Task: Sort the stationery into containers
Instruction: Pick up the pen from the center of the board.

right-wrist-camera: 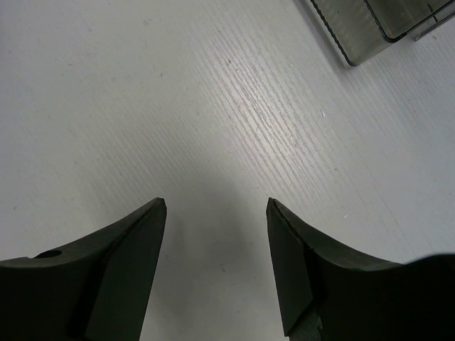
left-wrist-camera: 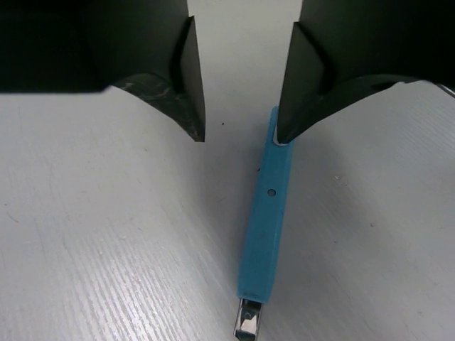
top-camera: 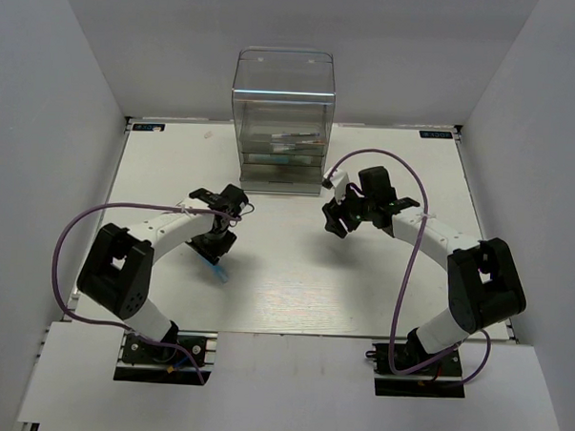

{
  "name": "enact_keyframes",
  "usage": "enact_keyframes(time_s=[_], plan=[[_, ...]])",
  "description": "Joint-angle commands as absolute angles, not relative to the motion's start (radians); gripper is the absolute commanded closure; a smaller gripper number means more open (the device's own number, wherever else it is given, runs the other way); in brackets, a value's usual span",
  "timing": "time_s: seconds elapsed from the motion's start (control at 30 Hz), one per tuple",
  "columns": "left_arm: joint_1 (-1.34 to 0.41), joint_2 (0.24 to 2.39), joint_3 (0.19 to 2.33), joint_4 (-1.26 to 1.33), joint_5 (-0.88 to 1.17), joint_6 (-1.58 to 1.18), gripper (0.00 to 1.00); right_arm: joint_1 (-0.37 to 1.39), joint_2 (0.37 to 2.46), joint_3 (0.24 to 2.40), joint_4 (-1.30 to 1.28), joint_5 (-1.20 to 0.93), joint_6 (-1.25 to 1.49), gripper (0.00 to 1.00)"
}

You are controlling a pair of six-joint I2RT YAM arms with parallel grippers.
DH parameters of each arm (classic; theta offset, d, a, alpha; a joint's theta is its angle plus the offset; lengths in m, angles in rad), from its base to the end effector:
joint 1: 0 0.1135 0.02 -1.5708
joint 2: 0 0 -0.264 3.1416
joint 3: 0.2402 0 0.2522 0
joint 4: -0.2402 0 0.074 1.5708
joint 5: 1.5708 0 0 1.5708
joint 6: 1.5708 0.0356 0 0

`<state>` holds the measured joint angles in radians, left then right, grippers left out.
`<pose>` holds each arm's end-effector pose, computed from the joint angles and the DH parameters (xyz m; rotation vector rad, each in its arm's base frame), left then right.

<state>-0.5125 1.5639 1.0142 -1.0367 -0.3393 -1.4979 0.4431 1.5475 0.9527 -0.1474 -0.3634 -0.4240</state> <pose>0.2295 -0.1156 0.1931 -1.3447 2.5129 0.2804 0.2922 0.1527 0.2174 -1.1268 1.9949 0.4291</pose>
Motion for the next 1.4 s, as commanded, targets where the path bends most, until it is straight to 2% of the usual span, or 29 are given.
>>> enact_keyframes(time_s=[0.0,0.13,0.33,0.43,0.73,0.97,1.2,1.27,1.3,1.37], plan=[[-0.509,1.572,1.006,-1.049,-0.354,-1.511,0.43,0.449,1.549,0.95,-0.115,-0.359,-0.407,0.35],[-0.509,1.594,0.988,-1.039,-0.354,-1.511,0.34,0.449,1.551,0.946,-0.114,-0.359,-0.407,0.34],[-0.5,1.62,0.965,-1.0,-0.324,-1.502,0.34,0.449,1.554,0.948,-0.112,-0.354,-0.407,0.34],[-0.5,1.62,0.919,-0.954,-0.315,-1.502,0.38,0.448,1.548,0.948,-0.115,-0.351,-0.407,0.34],[-0.471,1.599,0.781,-0.821,-0.242,-1.47,0.56,0.446,1.546,0.943,-0.112,-0.356,-0.407,0.34],[-0.462,1.543,0.724,-0.657,-0.189,-1.387,0.81,0.446,1.548,0.946,-0.115,-0.365,-0.405,0.34],[-0.483,1.5,0.804,-0.428,-0.126,-1.215,0.9,0.445,1.546,0.95,-0.117,-0.37,-0.41,0.34],[-0.483,1.489,0.816,-0.344,-0.077,-1.18,0.94,0.446,1.546,0.95,-0.112,-0.368,-0.408,0.34],[-0.483,1.48,0.828,-0.319,-0.068,-1.18,0.99,0.448,1.545,0.948,-0.115,-0.37,-0.411,0.34],[-0.483,1.48,0.839,-0.279,-0.058,-1.18,1.0,0.448,1.545,0.948,-0.118,-0.37,-0.41,0.34]])
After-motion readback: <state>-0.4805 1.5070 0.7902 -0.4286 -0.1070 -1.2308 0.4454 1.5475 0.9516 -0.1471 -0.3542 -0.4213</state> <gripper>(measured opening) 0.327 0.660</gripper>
